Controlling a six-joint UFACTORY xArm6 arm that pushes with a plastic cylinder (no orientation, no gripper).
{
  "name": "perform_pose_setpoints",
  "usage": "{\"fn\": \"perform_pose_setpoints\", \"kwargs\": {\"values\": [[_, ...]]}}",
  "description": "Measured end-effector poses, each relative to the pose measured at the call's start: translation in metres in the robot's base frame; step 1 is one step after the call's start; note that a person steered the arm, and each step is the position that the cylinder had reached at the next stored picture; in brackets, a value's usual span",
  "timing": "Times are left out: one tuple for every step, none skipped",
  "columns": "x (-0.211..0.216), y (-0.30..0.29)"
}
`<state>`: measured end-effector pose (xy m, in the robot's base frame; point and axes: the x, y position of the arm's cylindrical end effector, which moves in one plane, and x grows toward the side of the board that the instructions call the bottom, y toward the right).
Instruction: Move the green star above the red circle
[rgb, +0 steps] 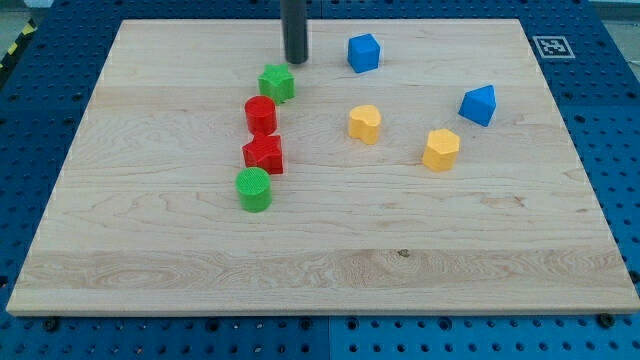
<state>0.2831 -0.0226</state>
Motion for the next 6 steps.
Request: {"fn": "perform_pose_setpoints", "kwargs": {"values": [[0.034,0.019],[0.036,0.019],[0.039,0.011],[0.039,-0.002],[0.04,-0.02],[0.04,-0.036]]}}
